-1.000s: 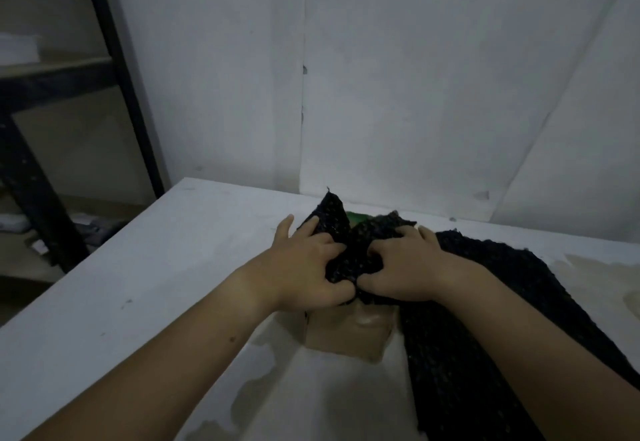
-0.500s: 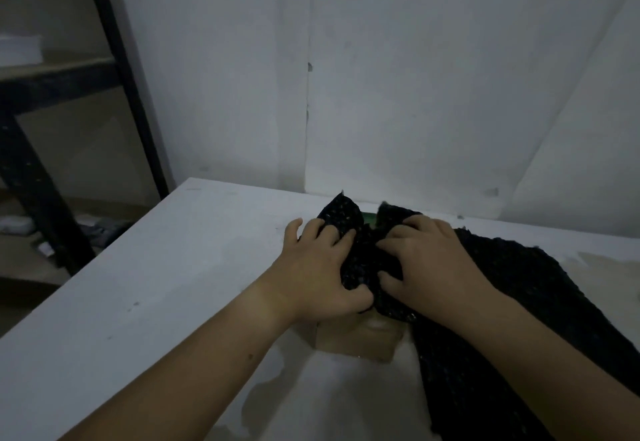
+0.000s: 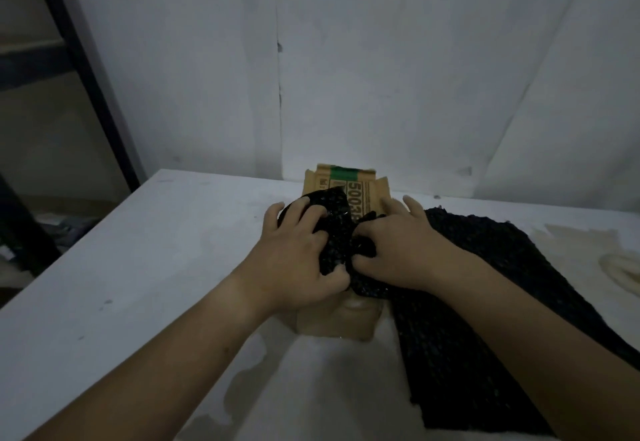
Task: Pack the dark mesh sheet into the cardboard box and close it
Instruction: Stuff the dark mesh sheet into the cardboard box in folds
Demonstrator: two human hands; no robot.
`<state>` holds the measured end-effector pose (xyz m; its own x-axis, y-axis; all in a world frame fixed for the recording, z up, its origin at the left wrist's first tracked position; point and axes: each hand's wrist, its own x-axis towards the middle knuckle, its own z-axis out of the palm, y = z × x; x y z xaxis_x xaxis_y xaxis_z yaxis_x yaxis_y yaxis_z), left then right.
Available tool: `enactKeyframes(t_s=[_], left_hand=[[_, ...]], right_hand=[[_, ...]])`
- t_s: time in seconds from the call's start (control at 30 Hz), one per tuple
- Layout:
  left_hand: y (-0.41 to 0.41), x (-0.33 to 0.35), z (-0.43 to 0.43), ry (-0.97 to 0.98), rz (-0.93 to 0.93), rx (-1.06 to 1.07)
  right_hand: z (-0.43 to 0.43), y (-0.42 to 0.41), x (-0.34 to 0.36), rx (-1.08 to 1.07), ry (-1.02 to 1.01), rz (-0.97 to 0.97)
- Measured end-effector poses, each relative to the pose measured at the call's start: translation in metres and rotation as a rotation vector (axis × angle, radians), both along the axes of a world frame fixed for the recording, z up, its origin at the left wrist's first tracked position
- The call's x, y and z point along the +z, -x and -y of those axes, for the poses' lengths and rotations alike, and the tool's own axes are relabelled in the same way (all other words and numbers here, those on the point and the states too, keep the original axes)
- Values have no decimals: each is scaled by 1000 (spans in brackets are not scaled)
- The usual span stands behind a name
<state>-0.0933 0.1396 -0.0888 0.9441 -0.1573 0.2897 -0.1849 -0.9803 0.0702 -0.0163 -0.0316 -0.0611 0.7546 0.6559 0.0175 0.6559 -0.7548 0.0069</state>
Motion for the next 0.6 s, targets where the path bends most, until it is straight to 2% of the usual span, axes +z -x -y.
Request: enactKeyframes(t_s=[0.1,0.3,0.6], left_hand=[[3,-2,2,12,29,16],[6,-5,4,42,24,70],[3,-3,2,8,27,77]], right_hand=[[14,3,5,41,-183,228],[20,2,-4,55,-91,217],[-6,-19,-12,-28,129,-201]])
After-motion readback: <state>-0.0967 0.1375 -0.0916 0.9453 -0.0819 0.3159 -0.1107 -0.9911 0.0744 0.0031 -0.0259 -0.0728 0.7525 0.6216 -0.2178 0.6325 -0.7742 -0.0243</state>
